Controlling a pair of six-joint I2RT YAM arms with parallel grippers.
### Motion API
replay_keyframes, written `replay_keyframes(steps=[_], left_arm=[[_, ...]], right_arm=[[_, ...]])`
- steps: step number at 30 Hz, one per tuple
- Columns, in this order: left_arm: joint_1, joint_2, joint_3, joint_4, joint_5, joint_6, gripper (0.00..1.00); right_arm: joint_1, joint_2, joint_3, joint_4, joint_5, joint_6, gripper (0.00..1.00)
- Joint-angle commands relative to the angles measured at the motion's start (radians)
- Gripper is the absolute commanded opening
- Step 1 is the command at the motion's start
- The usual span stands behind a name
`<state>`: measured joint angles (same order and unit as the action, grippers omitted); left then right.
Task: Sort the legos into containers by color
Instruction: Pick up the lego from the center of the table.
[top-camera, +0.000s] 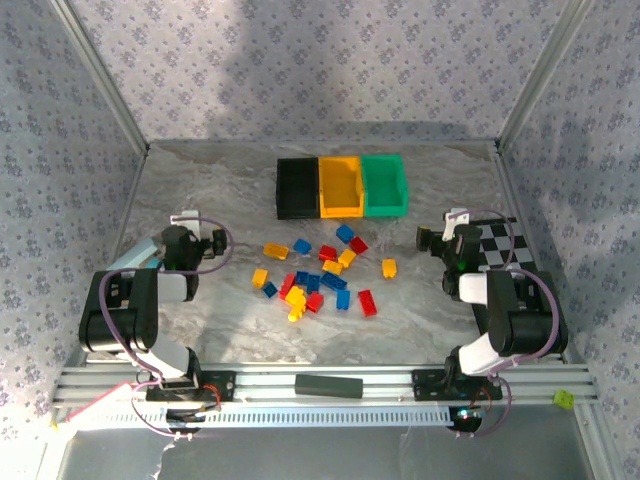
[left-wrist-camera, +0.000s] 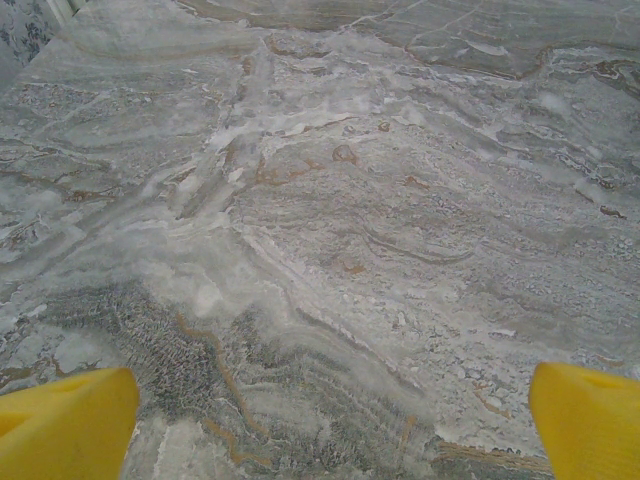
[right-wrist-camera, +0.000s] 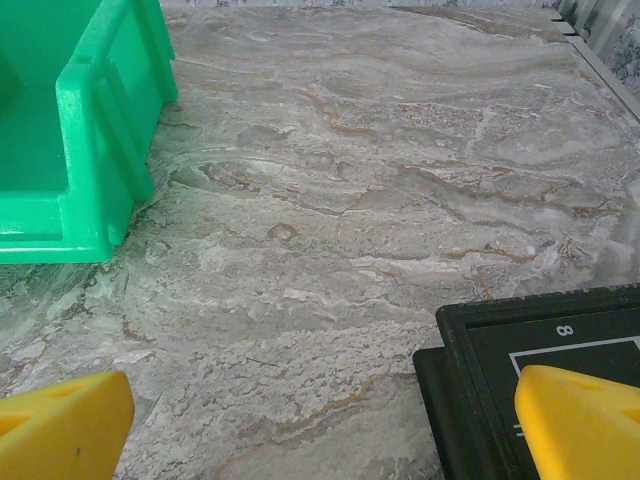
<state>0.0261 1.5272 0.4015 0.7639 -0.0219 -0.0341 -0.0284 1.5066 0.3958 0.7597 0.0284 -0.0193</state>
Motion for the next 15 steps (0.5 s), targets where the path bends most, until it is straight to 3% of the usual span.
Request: replay_keyframes(steps=[1, 8, 15], left_arm=[[0.003, 0.007, 0.014, 0.045, 0.019, 0.008, 1.0], [0.002, 0.005, 0.015, 0.046, 0.017, 0.009, 1.0], [-0.043, -0.12, 0.053, -0.137, -0.055, 0.027, 1.0]], right_arm=[[-0.004, 0.01, 0.008, 0.016, -0.004, -0.011, 1.0], [0.001, 0.007, 0.002, 0.023, 0.013, -0.012, 1.0], [0.05, -0.151, -0.017, -0.071, 0.123, -0.018, 1.0]])
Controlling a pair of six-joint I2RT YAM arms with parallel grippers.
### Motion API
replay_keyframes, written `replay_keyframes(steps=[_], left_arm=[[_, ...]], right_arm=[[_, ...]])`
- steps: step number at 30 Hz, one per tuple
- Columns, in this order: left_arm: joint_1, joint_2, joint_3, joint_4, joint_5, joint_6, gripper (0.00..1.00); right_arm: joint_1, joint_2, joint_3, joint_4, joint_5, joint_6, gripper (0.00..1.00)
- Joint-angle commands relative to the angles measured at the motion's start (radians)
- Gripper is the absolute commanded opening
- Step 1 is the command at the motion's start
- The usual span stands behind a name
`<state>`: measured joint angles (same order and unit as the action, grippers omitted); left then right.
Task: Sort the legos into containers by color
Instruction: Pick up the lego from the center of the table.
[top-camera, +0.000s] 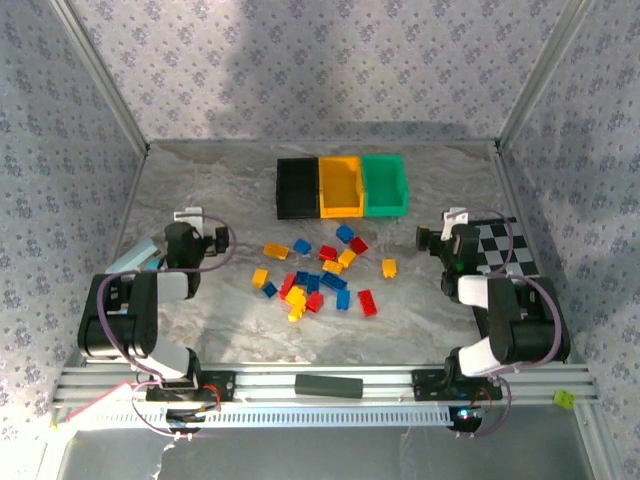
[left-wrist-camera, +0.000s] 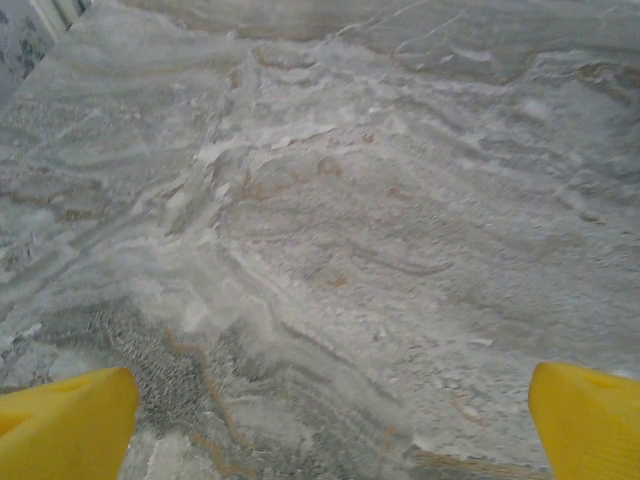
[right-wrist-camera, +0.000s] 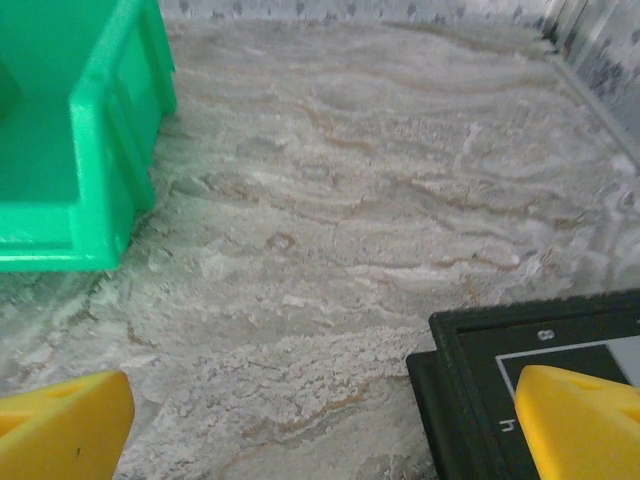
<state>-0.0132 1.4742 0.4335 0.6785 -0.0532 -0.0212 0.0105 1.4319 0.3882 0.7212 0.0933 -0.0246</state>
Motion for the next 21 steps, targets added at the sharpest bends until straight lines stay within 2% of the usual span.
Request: replay_keyframes(steps=[1, 5, 7, 9, 14, 17, 19, 21], left_arm=[[-0.004, -0.097, 0.024, -0.089, -0.033, -0.002, 1.0], [-0.005, -0.197, 0.096, -0.331, -0.054, -0.113, 1.0], [-0.004, -0.22, 0.145, -0.453, -0.027, -0.151, 1.0], [-0.002, -0.222, 0.175, -0.507, 0.0, -0.205, 1.0], [-0.007, -0.174, 0.252, -0.579, 0.164, -0.319, 1.0], [-0.023, -0.152, 0.247, -0.568, 0.221, -0.389, 1.0], [-0.039, -0.163, 0.201, -0.5, 0.248, -0.452, 1.0], [-0.059, -0.167, 0.178, -0.475, 0.266, -0.482, 0.99]], right_arm=[[0.011, -0.104, -0.002, -0.092, 0.061, 0.006, 1.0], [0.004, -0.225, 0.071, -0.363, -0.031, 0.094, 1.0], [0.018, -0.279, 0.098, -0.473, -0.057, 0.091, 1.0], [0.012, -0.331, 0.128, -0.582, -0.089, 0.158, 1.0], [0.001, -0.36, 0.208, -0.745, -0.308, 0.29, 1.0], [0.05, -0.313, 0.262, -0.873, -0.464, 0.34, 1.0], [0.131, -0.295, 0.274, -0.952, -0.466, 0.35, 1.0], [0.224, -0.289, 0.278, -1.016, -0.388, 0.356, 1.0]])
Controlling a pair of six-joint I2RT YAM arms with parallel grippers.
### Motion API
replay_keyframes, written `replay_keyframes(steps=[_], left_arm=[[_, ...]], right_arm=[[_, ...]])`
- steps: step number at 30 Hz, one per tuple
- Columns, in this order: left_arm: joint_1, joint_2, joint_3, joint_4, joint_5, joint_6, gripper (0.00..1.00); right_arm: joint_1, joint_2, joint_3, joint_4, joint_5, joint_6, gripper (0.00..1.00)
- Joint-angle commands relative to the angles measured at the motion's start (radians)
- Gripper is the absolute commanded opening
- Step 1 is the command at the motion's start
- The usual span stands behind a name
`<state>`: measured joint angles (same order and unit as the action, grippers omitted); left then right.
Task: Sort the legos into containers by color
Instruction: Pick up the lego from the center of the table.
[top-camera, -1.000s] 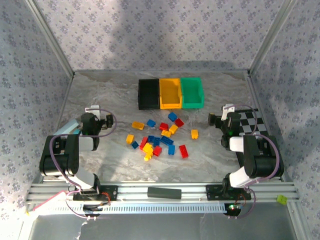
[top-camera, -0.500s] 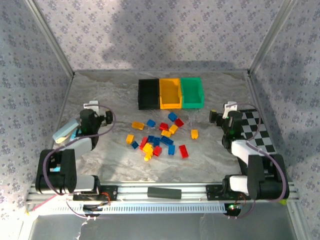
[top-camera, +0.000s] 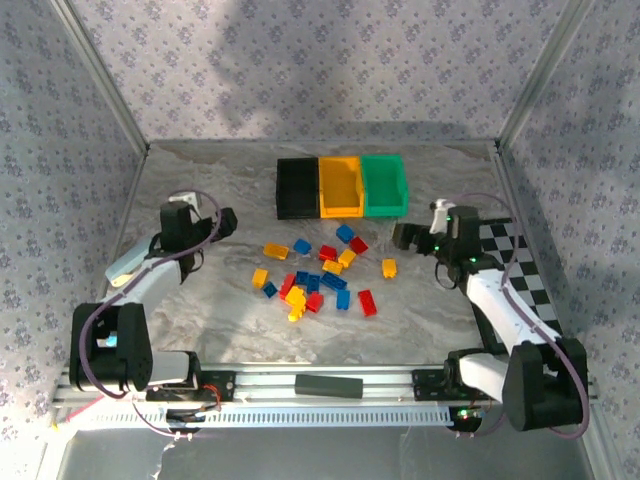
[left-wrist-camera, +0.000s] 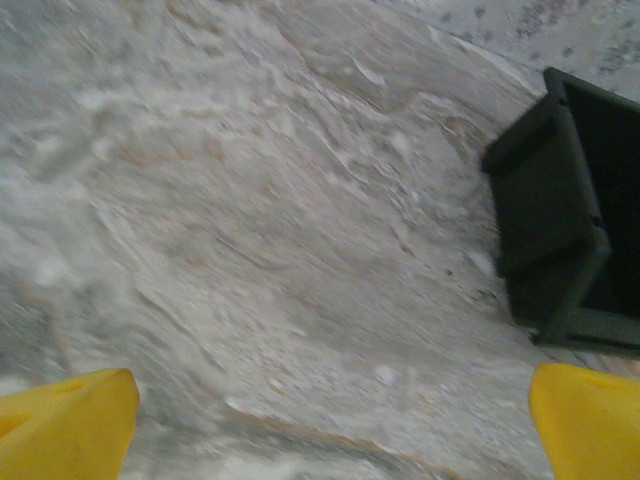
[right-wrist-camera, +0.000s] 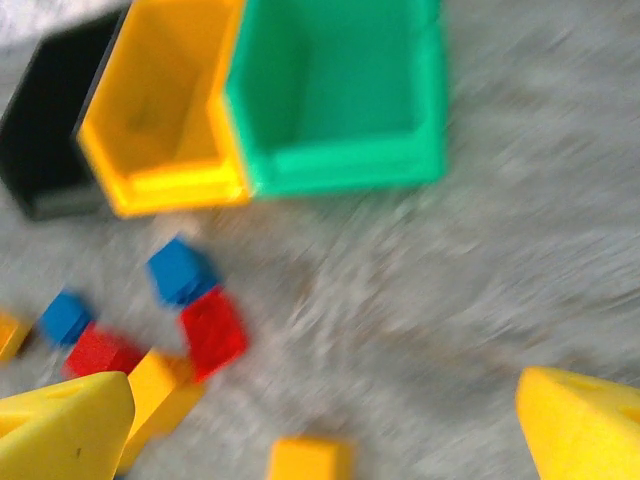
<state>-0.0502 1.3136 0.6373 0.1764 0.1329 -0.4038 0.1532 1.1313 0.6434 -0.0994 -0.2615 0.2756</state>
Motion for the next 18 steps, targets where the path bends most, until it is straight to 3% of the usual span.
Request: replay_keyframes(steps=[1, 4, 6, 9, 18], left_arm=[[-0.035, -0.007, -0.031, 0.026, 0.077, -0.095, 1.0], [-0.071, 0.008, -0.059, 0.063, 0.05, -0.097, 1.0], [-0.074, 0.031, -0.058, 0.081, 0.069, -0.127, 1.0], [-0.08, 0.067, -0.042, 0.083, 0.094, -0.152, 1.0], [-0.085, 0.081, -0.081, 0.136, 0.111, -0.211, 1.0]], right_arm=[[0.129, 0.015, 0.028, -0.228, 0.022, 0.061, 0.99], [0.234, 0.059, 0.076, -0.353, 0.189, 0.073, 0.96], [0.261, 0.106, 0.112, -0.43, 0.243, 0.096, 0.88], [0.269, 0.181, 0.147, -0.485, 0.263, 0.115, 0.78], [0.292, 0.315, 0.192, -0.399, 0.251, 0.144, 0.68]])
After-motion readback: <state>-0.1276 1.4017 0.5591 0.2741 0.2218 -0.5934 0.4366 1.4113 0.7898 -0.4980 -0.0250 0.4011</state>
